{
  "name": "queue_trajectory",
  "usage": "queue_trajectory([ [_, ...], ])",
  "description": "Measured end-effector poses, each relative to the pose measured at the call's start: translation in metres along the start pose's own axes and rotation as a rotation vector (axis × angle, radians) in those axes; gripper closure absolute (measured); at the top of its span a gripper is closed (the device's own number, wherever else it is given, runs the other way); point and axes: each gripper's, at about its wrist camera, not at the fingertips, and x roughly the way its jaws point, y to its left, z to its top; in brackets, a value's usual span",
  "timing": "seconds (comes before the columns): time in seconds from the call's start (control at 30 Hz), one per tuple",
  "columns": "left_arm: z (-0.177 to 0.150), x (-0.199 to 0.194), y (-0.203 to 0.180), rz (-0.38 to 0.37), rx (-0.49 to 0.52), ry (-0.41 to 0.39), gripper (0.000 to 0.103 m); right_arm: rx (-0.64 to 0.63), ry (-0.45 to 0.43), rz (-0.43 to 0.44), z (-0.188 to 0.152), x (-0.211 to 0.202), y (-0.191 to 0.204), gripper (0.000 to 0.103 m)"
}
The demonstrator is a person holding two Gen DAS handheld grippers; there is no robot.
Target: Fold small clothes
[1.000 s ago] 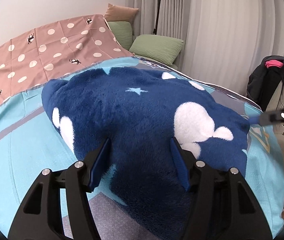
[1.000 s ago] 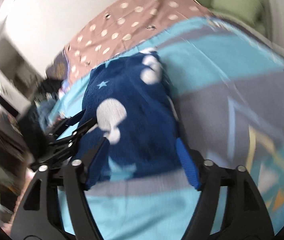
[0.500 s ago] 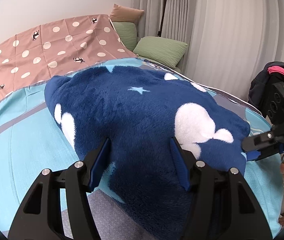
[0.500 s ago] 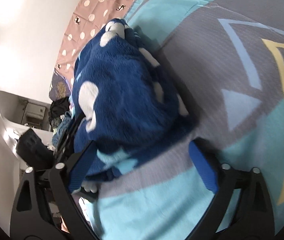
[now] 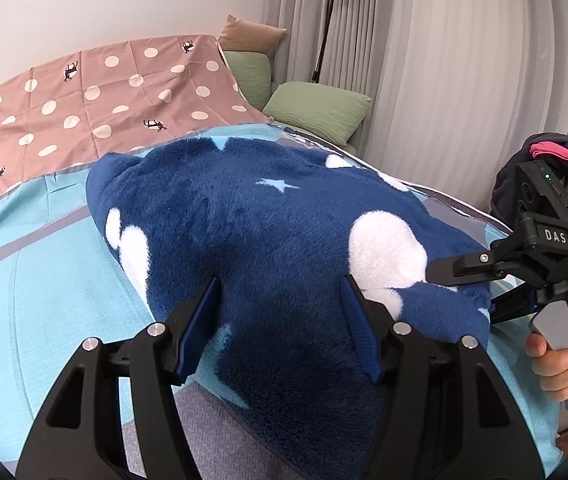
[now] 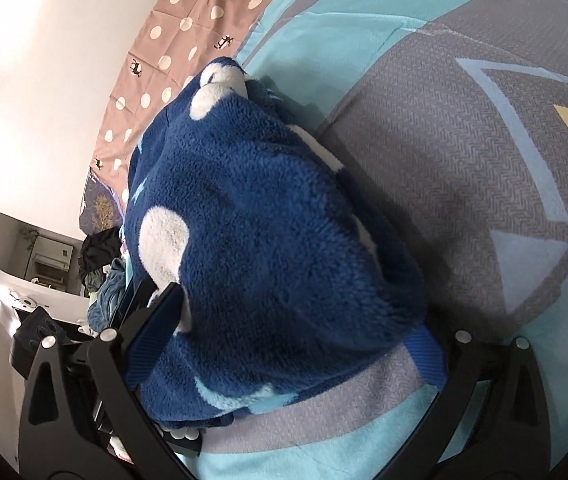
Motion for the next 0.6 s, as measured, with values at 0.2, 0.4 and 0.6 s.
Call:
queue_trajectory([
  [0.2, 0.0, 0.0, -0.001, 0.002, 0.003, -0.014, 0.04, 0.021, -0.016, -0.028, -0.001, 0.002, 0.001, 0.002],
  [0.4, 0.0, -0.002, -0.001, 0.006, -0.001, -0.03, 0.036, -0.003, -0.038, -0.037, -0.005, 0.002, 0.002, 0.002],
  [0.6, 0.011, -0.01, 0.018, -0.096, -0.124, -0.057, 0.004, -0.02, -0.039, -0.039, -0.008, 0.003, 0.0, 0.002],
])
